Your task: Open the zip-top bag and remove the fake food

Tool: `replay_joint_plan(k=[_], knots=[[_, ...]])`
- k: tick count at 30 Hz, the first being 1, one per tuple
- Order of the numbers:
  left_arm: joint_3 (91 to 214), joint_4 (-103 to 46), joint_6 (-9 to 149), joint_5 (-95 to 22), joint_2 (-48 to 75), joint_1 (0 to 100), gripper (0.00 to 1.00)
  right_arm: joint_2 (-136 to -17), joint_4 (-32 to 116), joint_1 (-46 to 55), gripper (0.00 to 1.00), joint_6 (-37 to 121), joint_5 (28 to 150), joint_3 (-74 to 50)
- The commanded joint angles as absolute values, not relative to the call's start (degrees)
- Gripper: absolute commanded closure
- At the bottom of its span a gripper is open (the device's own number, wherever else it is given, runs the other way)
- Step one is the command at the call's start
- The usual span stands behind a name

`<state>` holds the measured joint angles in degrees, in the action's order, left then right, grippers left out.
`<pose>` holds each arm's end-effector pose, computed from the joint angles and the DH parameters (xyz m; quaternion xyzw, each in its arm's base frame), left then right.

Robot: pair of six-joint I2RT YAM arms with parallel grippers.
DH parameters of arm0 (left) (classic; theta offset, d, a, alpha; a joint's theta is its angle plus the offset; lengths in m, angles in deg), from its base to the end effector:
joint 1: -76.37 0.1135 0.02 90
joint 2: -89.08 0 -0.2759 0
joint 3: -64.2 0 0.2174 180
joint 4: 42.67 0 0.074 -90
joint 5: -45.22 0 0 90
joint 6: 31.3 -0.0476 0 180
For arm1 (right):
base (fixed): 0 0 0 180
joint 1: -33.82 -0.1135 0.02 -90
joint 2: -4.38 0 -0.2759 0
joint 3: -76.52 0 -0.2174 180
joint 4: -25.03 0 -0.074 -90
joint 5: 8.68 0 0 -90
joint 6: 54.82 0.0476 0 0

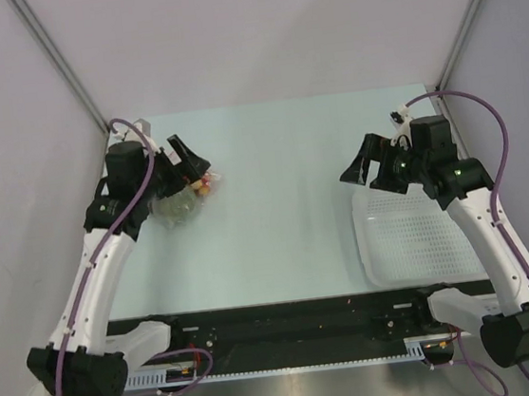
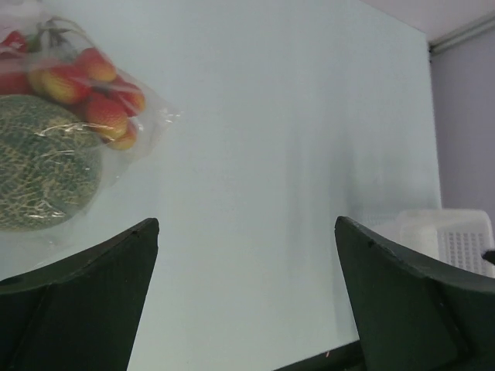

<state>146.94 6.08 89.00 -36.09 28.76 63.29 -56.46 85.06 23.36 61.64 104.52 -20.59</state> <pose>0.1862 -0.0506 0.3824 -0.0873 0.8436 -0.2542 0.4649 0.1735 0.0511 0.3636 0.0352 0.8841 0.3074 0.3502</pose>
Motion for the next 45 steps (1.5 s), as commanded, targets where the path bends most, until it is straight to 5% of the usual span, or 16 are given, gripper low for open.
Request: replay_joint_plan(k=[1,9,25,37,45], knots=[[150.09,9.47,95.96,-39.15,22.29,70.11,0.0,-57.32,87.1,23.71,0.0,59.62,103.11,-16.63],[156.58,5.7,97.92,-33.28,2.56,86.64,0.08,-64.53,90.53,23.8,0.0,55.13,103.99,-9.6],[204.66,21.07,75.32,-20.78,-43.62,98.7,0.0,-79.99,84.91,28.72,0.0,53.28,112.87,-0.63],[201.34,17.12,73.29,-11.84,-51.63,100.37,0.01,-91.33,83.68,28.9,0.0,54.43,116.91,8.15],[191.06,12.82,73.55,-6.47,-48.39,99.93,0.18,-93.27,84.47,26.7,0.0,53.64,117.62,9.39]])
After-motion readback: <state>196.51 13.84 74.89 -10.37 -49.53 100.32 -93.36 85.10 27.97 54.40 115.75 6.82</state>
